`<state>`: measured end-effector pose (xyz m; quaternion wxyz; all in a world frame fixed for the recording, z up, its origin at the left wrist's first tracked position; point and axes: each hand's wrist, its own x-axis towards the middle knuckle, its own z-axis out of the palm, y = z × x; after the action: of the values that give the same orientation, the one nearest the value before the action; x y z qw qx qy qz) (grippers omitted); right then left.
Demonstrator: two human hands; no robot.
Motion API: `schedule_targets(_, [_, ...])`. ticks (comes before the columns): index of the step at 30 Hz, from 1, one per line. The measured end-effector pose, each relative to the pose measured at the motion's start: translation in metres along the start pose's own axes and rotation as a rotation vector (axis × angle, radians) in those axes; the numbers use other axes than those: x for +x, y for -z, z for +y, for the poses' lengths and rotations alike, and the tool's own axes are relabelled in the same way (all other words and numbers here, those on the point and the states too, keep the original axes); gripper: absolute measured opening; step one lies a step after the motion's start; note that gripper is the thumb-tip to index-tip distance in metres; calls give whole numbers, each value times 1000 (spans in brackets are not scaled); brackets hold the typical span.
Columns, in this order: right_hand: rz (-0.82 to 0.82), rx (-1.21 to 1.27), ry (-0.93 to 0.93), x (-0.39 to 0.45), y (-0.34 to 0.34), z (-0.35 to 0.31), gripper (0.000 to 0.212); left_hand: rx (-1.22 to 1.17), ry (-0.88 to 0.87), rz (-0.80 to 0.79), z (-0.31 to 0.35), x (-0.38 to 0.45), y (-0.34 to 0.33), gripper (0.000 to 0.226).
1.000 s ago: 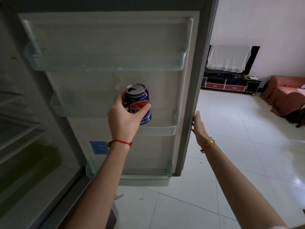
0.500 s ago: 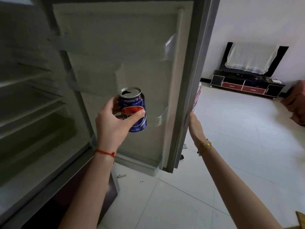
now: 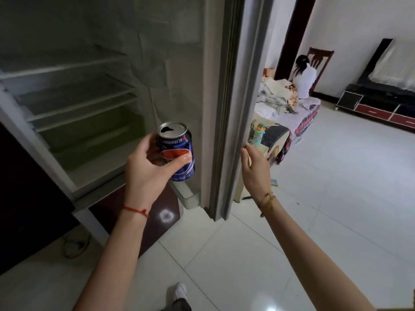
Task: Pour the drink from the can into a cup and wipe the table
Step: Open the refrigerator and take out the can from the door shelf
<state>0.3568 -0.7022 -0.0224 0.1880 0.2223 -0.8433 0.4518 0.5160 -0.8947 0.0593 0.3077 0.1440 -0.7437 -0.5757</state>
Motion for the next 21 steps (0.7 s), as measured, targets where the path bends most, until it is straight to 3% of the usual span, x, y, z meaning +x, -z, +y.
schedule_targets(10, [-118, 11, 282, -53, -55, -75, 46, 69, 61, 161, -12, -55, 78, 75])
schedule_targets(21, [-175, -24, 533, -54, -155, -167, 74, 138, 99, 328, -41, -68, 177, 74])
